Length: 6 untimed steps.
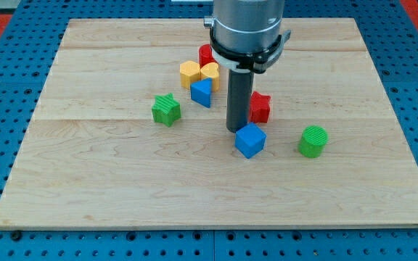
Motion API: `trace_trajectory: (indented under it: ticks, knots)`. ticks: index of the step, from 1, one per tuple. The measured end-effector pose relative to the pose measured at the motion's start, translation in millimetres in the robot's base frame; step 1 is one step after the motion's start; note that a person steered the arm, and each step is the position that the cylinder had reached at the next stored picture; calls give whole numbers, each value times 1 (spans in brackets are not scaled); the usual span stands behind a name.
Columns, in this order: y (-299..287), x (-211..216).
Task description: Move the red star to the left of the blue cube
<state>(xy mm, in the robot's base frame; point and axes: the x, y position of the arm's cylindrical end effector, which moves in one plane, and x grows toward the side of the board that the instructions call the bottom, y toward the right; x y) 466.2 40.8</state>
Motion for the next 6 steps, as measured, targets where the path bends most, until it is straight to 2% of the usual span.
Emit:
trace_trajectory:
  ticks: [1, 2, 3, 4, 5, 6]
  knots:
    - [6, -10]
    - [-16, -25]
    - [1, -38]
    - [25, -29]
    - [-3, -67]
    - [4, -112]
